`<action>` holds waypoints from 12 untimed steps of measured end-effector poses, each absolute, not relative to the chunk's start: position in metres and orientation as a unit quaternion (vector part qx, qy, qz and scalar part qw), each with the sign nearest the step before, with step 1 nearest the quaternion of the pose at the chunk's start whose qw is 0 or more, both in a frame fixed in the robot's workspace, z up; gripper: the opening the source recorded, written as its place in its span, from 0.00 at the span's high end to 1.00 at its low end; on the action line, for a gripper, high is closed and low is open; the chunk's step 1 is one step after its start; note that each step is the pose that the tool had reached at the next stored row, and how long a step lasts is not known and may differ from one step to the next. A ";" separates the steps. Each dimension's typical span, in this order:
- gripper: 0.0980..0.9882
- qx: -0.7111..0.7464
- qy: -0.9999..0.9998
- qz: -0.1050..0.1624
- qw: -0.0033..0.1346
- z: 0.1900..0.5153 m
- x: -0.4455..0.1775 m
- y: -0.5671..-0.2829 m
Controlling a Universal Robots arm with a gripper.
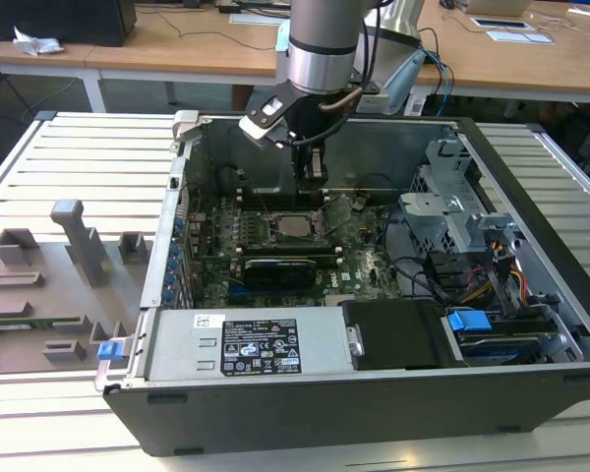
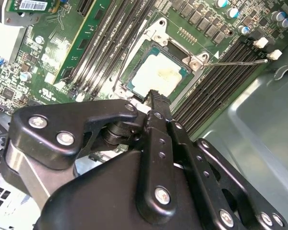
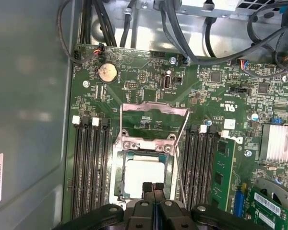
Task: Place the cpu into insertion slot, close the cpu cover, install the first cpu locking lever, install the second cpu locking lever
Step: 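Place the cpu into insertion slot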
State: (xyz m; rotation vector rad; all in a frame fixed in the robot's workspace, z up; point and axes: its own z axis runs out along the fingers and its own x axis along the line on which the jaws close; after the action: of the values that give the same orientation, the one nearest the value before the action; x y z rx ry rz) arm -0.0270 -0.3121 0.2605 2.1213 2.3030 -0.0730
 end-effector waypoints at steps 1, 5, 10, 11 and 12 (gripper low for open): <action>0.99 0.677 0.735 -0.023 0.005 0.261 -0.027 -0.312; 0.99 0.677 0.735 -0.023 0.005 0.265 -0.027 -0.312; 0.99 0.677 0.735 -0.023 0.005 0.275 -0.027 -0.312; 0.99 0.677 0.735 -0.023 0.005 0.278 -0.027 -0.312; 0.99 0.677 0.735 -0.023 0.005 0.282 -0.027 -0.312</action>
State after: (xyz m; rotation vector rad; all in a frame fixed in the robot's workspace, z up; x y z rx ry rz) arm -0.0270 -0.3121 0.2818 2.1213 2.3029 -0.0731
